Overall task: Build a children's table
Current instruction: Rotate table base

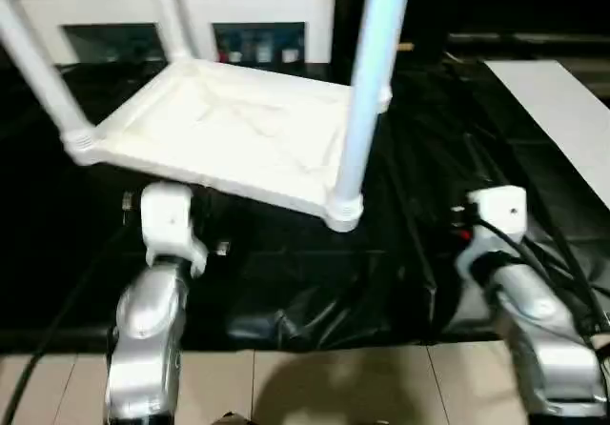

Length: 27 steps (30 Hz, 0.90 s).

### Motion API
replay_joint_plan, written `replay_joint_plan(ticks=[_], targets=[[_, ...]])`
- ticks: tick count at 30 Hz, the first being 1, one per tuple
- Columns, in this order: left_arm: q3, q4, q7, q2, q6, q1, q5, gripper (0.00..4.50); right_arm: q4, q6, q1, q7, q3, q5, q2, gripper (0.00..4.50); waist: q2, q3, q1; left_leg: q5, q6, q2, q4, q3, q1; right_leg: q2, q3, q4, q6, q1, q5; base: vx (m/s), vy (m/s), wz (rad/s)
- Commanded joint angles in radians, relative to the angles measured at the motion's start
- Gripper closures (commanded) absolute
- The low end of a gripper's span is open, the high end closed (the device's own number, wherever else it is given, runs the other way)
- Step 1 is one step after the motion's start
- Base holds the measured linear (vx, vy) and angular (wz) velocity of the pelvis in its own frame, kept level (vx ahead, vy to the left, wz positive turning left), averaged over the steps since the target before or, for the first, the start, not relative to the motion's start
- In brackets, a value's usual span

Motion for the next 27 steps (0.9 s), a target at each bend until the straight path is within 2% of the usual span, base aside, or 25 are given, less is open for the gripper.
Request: replay_joint_plan(ticks=[1, 2, 3, 4, 5, 6, 7, 8, 10, 11, 12, 13, 14, 16, 17, 18, 19, 20, 21, 22, 23, 24, 25, 26, 27], targets=[[-0.047, -0.042, 0.045, -0.003, 0.048, -0.003, 0.021, 3.65, 0.013, 0.007, -0.005, 0.008, 0.018, -0.006, 0.002, 0.74, 0.01, -0.009, -0.043, -0.818, 0.0, 0.018, -0.075, -0.028, 0.111, 0.014, -0.072, -0.15, 0.005, -0.015, -0.738, -0.002, 0.006, -0.19], [-0.055, -0.045, 0.044, -0.002, 0.051, -0.001, 0.019, 3.65, 0.018, 0.019, -0.004, 0.009, 0.024, -0.013, -0.003, 0.74, 0.01, -0.012, -0.05, -0.833, 0.004, 0.029, -0.095, -0.039, 0.09, 0.01, -0.075, -0.126, 0.013, 0.023, -0.68, -0.046, 0.026, -0.35], [-0.064, -0.05, 0.035, -0.005, 0.058, 0.003, 0.026, 3.65, 0.023, 0.019, -0.002, 0.009, 0.028, -0.024, -0.004, 0.74, 0.028, -0.006, -0.034, -0.953, 0.006, 0.084, -0.192, -0.047, 0.012, -0.01, -0.048, 0.071, -0.012, 0.125, -0.447, -0.03, 0.025, -0.31], [-0.074, -0.049, 0.027, -0.002, 0.06, 0.006, 0.035, 3.65, 0.025, 0.021, 0.0, 0.007, 0.029, -0.028, -0.005, 0.74, 0.032, -0.014, -0.012, -0.983, 0.033, 0.082, -0.201, -0.028, 0.041, -0.015, -0.022, 0.108, -0.033, 0.111, -0.31, 0.0, 0.0, 0.0], [-0.083, -0.05, 0.024, 0.001, 0.064, 0.011, 0.046, 3.65, 0.025, 0.023, 0.002, 0.006, 0.03, -0.029, -0.006, 0.74, 0.0, -0.013, -0.028, -0.945, 0.049, 0.084, -0.174, -0.033, 0.077, -0.033, 0.014, 0.071, -0.033, 0.084, -0.388, 0.076, -0.074, -0.07], [-0.084, -0.052, 0.024, 0.0, 0.071, 0.014, 0.045, 3.65, 0.024, 0.023, 0.004, 0.005, 0.03, -0.028, -0.008, 0.74, -0.019, -0.005, -0.024, -0.721, 0.027, -0.019, -0.035, 0.002, 0.088, -0.071, 0.031, -0.116, -0.022, 0.029, -0.885, 0.076, -0.074, -0.07], [-0.084, -0.052, 0.025, -0.002, 0.074, 0.015, 0.043, 3.65, 0.023, 0.022, 0.005, 0.004, 0.028, -0.026, -0.01, 0.74, -0.03, -0.014, -0.018, -0.535, 0.05, -0.034, 0.019, 0.01, 0.062, -0.113, 0.065, -0.144, -0.018, 0.057, -1.021, 0.144, -0.054, -0.22], [-0.085, -0.05, 0.029, -0.004, 0.073, 0.016, 0.045, 3.65, 0.022, 0.025, 0.006, 0.004, 0.023, -0.02, -0.009, 0.74, -0.045, -0.038, -0.002, -0.25, 0.1, -0.031, 0.047, -0.019, -0.028, -0.145, 0.108, -0.138, -0.046, 0.148, -1.01, 0.134, 0.007, -0.11], [-0.085, -0.049, 0.042, -0.007, 0.075, 0.017, 0.048, 3.65, 0.023, 0.026, 0.008, 0.013, 0.022, -0.015, -0.018, 0.74, -0.007, -0.051, 0.001, -0.108, 0.122, -0.021, -0.029, -0.026, -0.026, -0.055, 0.048, -0.102, -0.133, 0.155, -0.61, 0.125, 0.012, -0.05], [-0.088, -0.052, 0.047, -0.005, 0.08, 0.018, 0.05, 3.65, 0.024, 0.023, 0.008, 0.022, 0.028, -0.017, -0.026, 0.74, 0.002, -0.058, -0.002, -0.091, 0.132, -0.024, -0.036, -0.029, -0.016, -0.034, 0.037, -0.091, -0.143, 0.154, -0.498, 0.15, 0.026, 0.03], [-0.091, -0.056, 0.053, -0.004, 0.086, 0.02, 0.044, 3.65, 0.026, 0.019, 0.009, 0.036, 0.037, -0.019, -0.038, 0.74, 0.012, -0.062, -0.016, -0.119, 0.162, -0.011, -0.056, -0.041, 0.019, -0.009, 0.022, -0.071, -0.161, 0.133, -0.354, 0.15, 0.026, 0.03], [-0.092, -0.057, 0.054, -0.003, 0.089, 0.021, 0.041, 3.65, 0.026, 0.018, 0.009, 0.04, 0.04, -0.019, -0.041, 0.74, 0.03, -0.077, -0.034, -0.142, 0.216, 0.014, -0.064, -0.066, 0.081, 0.003, 0.015, -0.036, -0.194, 0.103, -0.235, 0.192, 0.013, 0.13], [-0.095, -0.06, 0.057, -0.002, 0.094, 0.022, 0.038, 3.65, 0.027, 0.017, 0.008, 0.047, 0.043, -0.019, -0.045, 0.74, 0.027, -0.076, -0.047, -0.117, 0.266, 0.02, -0.066, -0.084, 0.087, 0.008, 0.009, -0.018, -0.202, 0.098, -0.167, 0.214, 0.012, 0.15], [-0.096, -0.064, 0.065, 0.001, 0.094, 0.022, 0.041, 3.65, 0.028, 0.019, 0.006, 0.06, 0.049, -0.022, -0.054, 0.74, 0.025, -0.09, -0.08, 0.038, 0.496, 0.057, -0.044, -0.144, 0.172, -0.006, 0.0, 0.042, -0.16, 0.02, -0.063, 0.206, 0.008, 0.12], [-0.097, -0.066, 0.066, 0.001, 0.096, 0.024, 0.04, 3.65, 0.03, 0.029, 0.004, 0.065, 0.046, -0.014, -0.052, 0.74, 0.014, -0.094, -0.083, 0.092, 0.545, 0.057, -0.033, -0.15, 0.181, -0.014, 0.008, 0.051, -0.129, 0.009, -0.044, 0.181, -0.016, 0.12], [-0.096, -0.068, 0.066, -0.002, 0.099, 0.027, 0.036, 3.65, 0.032, 0.019, 0.001, 0.069, 0.051, -0.021, -0.057, 0.74, -0.044, -0.082, -0.044, 0.148, 0.611, -0.079, 0.027, -0.114, -0.011, -0.033, 0.025, -0.019, -0.024, 0.164, 0.107, 0.181, -0.016, 0.12], [-0.096, -0.07, 0.066, -0.003, 0.1, 0.029, 0.035, 3.65, 0.033, 0.011, -0.001, 0.07, 0.055, -0.027, -0.061, 0.74, -0.034, -0.087, -0.007, 0.037, 0.528, -0.141, 0.121, -0.061, -0.147, -0.14, 0.097, -0.068, 0.027, 0.297, 0.272, 0.16, 0.03, 0.47], [-0.098, -0.073, 0.071, -0.002, 0.102, 0.031, 0.041, 3.65, 0.034, 0.004, -0.003, 0.062, 0.048, -0.026, -0.054, 0.74, -0.017, -0.075, 0.005, -0.001, 0.401, -0.088, 0.121, -0.085, -0.169, -0.164, 0.049, -0.079, 0.085, 0.301, 0.371, 0.147, 0.043, 0.66], [-0.099, -0.076, 0.075, 0.0, 0.102, 0.032, 0.047, 3.65, 0.034, 0.014, -0.007, 0.052, 0.032, -0.012, -0.041, 0.74, -0.02, -0.067, 0.002, 0.01, 0.362, -0.09, 0.097, -0.076, -0.157, -0.127, -0.001, -0.086, 0.124, 0.291, 0.366, 0.147, 0.043, 0.66], [-0.1, -0.079, 0.078, 0.003, 0.104, 0.034, 0.047, 3.65, 0.033, 0.027, -0.008, 0.057, 0.021, 0.012, -0.033, 0.74, 0.022, -0.066, -0.011, 0.081, 0.352, -0.077, 0.015, -0.091, -0.085, -0.056, -0.097, -0.083, 0.17, 0.276, 0.264, 0.12, 0.033, 0.56], [-0.095, -0.083, 0.082, 0.005, 0.108, 0.036, 0.044, 3.65, 0.028, 0.021, -0.008, 0.065, 0.02, 0.019, -0.035, 0.74, 0.073, -0.088, -0.058, 0.027, 0.357, -0.001, -0.011, -0.158, 0.086, 0.017, -0.086, 0.026, 0.166, 0.144, 0.075, 0.142, -0.048, 0.11], [-0.092, -0.086, 0.08, 0.009, 0.11, 0.037, 0.036, 3.65, 0.023, 0.017, -0.007, 0.075, 0.027, 0.018, -0.041, 0.74, 0.048, -0.095, -0.103, 0.112, 0.572, 0.093, -0.024, -0.277, 0.156, 0.028, -0.04, 0.157, 0.081, 0.02, -0.224, 0.142, -0.048, 0.11], [-0.092, -0.088, 0.079, 0.012, 0.116, 0.038, 0.035, 3.65, 0.022, 0.015, -0.004, 0.079, 0.027, 0.021, -0.042, 0.74, 0.052, -0.101, -0.068, 0.478, 0.618, 0.085, 0.028, -0.255, 0.149, 0.003, 0.007, 0.176, 0.073, -0.051, -0.18, 0.172, -0.078, -0.07], [-0.091, -0.087, 0.075, 0.016, 0.119, 0.038, 0.031, 3.65, 0.019, 0.009, 0.001, 0.091, 0.028, 0.029, -0.043, 0.74, 0.052, -0.106, -0.068, 0.713, 0.583, 0.082, 0.036, -0.243, 0.133, -0.006, 0.02, 0.185, 0.102, -0.062, -0.104, 0.0, 0.0, 0.0], [-0.09, -0.086, 0.074, 0.019, 0.117, 0.037, 0.03, 3.65, 0.018, 0.002, 0.004, 0.099, 0.03, 0.032, -0.045, 0.74, 0.034, -0.106, -0.046, 1.12, 0.47, 0.046, 0.053, -0.184, 0.092, -0.016, 0.049, 0.145, 0.134, -0.056, 0.133, 0.0, 0.0, 0.0]])
